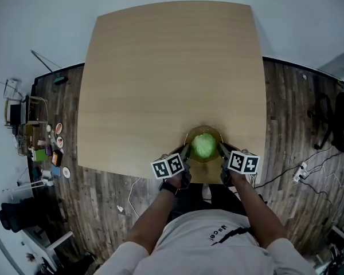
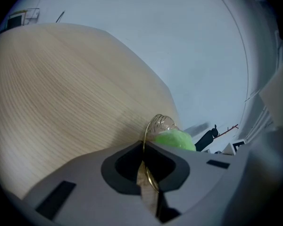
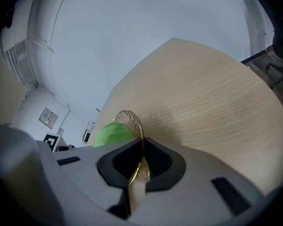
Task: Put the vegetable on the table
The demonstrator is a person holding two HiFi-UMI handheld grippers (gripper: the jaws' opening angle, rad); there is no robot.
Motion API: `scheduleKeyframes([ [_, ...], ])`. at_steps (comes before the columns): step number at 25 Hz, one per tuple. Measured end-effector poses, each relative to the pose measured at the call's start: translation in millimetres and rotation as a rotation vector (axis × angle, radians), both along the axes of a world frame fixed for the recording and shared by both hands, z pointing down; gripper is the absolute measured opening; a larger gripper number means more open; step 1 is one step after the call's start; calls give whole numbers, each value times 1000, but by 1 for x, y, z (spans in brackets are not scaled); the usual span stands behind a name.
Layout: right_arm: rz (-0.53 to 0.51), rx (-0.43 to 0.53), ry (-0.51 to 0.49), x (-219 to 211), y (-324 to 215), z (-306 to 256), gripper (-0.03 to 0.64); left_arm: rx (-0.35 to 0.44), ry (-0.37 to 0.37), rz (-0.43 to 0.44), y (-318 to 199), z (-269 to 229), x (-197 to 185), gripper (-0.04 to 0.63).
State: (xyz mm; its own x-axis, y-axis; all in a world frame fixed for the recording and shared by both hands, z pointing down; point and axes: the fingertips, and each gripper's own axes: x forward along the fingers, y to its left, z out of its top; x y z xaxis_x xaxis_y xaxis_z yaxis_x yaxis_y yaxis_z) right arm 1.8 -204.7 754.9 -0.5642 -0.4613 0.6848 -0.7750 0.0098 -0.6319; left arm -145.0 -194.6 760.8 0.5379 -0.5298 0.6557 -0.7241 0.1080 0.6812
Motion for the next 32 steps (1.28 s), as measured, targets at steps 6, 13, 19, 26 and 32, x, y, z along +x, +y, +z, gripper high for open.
scheduleKeyframes([
  [6,4,-41,-12,-3,-10,12,26,-50,-10,18,-11,10,0,23],
  [13,13,-53,-3,0,-19,22,25,-75,-25,33,-21,19,1,24],
  [19,11,-69,-10,0,-20,30,25,-88,-35,47,-24,25,2,23],
  [26,2,-76,-16,-1,-26,31,26,-93,-33,68,-30,27,3,25],
  [32,-32,-76,-20,-1,-27,30,26,-89,7,74,-30,25,3,26],
])
